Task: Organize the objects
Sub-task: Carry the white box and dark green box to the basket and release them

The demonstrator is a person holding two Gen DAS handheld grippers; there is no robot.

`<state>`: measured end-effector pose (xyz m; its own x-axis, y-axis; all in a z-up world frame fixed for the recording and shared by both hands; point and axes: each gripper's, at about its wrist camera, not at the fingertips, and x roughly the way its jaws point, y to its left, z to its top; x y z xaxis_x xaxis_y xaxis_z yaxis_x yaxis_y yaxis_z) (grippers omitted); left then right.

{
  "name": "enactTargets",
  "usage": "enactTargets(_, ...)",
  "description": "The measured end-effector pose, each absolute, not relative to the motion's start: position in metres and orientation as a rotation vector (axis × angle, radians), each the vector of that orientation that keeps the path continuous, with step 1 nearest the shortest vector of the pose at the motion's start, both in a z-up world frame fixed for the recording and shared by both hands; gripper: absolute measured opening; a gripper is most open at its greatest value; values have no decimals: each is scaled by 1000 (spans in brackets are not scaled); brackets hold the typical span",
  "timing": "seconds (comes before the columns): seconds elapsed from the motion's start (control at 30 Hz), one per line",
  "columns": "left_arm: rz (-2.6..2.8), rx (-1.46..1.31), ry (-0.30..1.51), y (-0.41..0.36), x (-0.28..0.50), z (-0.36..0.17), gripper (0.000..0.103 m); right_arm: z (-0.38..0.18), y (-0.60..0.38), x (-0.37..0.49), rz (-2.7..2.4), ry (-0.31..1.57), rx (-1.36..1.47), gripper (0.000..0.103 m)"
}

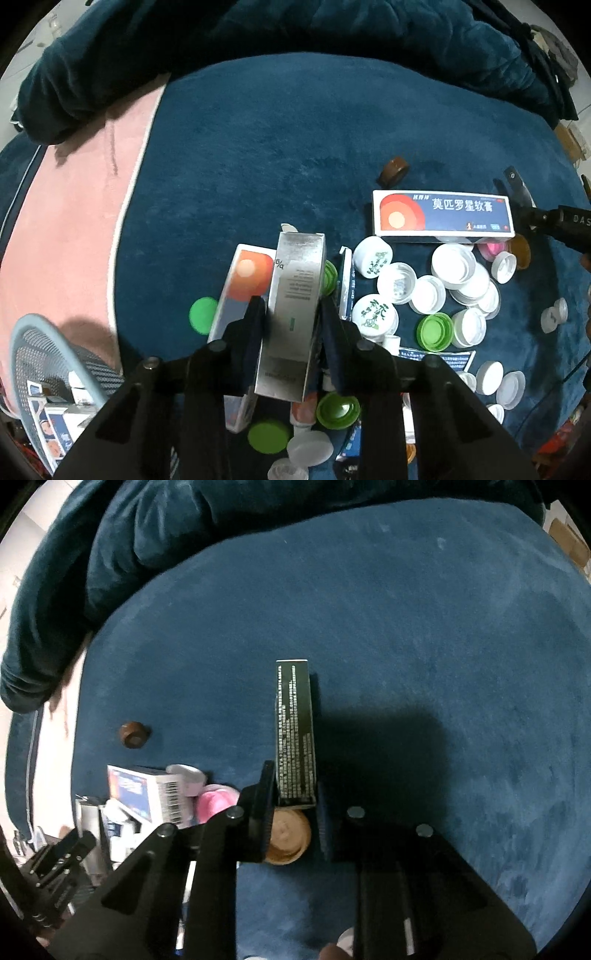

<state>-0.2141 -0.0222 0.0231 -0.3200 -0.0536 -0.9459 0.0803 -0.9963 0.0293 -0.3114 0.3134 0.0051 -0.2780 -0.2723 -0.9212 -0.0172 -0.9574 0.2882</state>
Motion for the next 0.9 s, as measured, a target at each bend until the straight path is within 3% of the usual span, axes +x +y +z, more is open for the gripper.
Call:
enactTargets(0.47, -2521, 1606, 115, -64, -160, 104, 31, 75, 224, -267, -2289, -345, 1616, 21)
enactTargets(0.9, -2351, 1469, 299, -189, -71, 134, 31, 117, 64, -179, -2010, -208, 1460, 21)
